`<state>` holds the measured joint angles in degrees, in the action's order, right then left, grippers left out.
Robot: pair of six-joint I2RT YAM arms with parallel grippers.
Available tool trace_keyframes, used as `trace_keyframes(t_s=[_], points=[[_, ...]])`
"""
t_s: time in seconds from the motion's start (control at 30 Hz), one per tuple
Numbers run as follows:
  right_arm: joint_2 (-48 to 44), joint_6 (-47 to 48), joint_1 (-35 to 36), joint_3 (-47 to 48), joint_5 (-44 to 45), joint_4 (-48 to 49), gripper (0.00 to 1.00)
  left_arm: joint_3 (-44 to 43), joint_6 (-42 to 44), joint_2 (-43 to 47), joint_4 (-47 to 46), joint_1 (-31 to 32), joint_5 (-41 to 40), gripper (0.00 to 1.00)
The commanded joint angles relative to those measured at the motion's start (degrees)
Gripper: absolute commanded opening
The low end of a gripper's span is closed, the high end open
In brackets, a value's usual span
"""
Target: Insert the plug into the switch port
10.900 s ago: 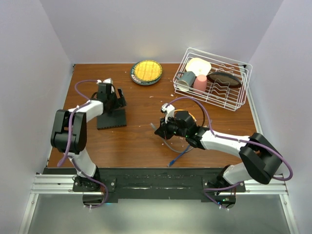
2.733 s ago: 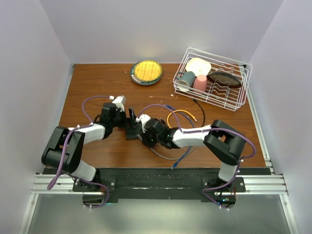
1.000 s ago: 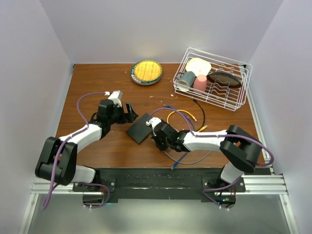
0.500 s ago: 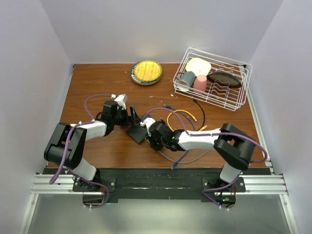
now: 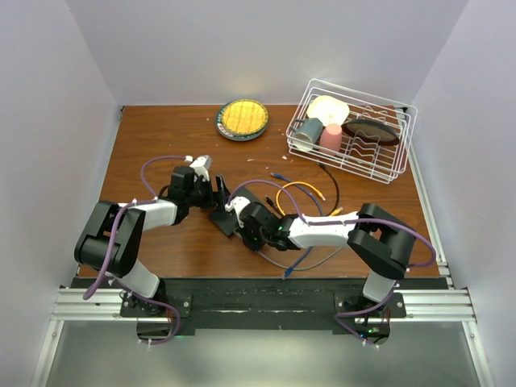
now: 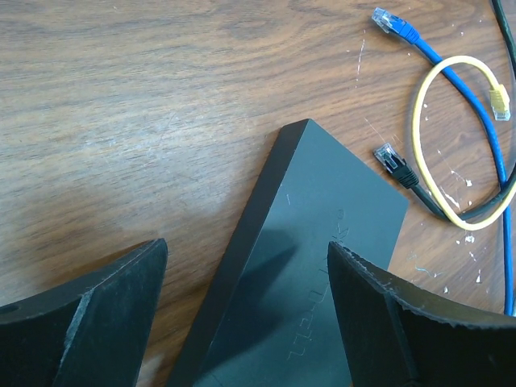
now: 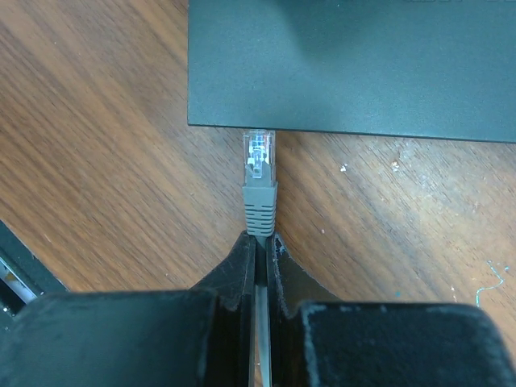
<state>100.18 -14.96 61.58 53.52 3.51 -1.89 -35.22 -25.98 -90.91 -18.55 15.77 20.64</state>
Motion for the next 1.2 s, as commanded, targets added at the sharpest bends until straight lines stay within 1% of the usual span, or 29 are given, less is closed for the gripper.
trace_keyframes(t_s=[0.0,0.43,0.83,1.17], points=[[2.6,0.5,0.9,1.0,-0.9,-4.3,0.0,0.7,-0.6,-0.7,-0.4,0.0,0.6,0.86],[5.6,-0.2,1.0,1.9,1.0,-7.2,0.0,0.4,-0.8,-0.7,-0.3,0.0,0.2,0.85],[6.2,-3.6,0.9,1.2,3.6,-7.7,0.0,0.4,-0.7,-0.1,0.6,0.0,-0.9,0.85],[6.5,-3.8,1.0,0.4,1.2,-7.2,0.0,0.5,-0.7,0.7,1.1,0.0,-2.1,0.85]])
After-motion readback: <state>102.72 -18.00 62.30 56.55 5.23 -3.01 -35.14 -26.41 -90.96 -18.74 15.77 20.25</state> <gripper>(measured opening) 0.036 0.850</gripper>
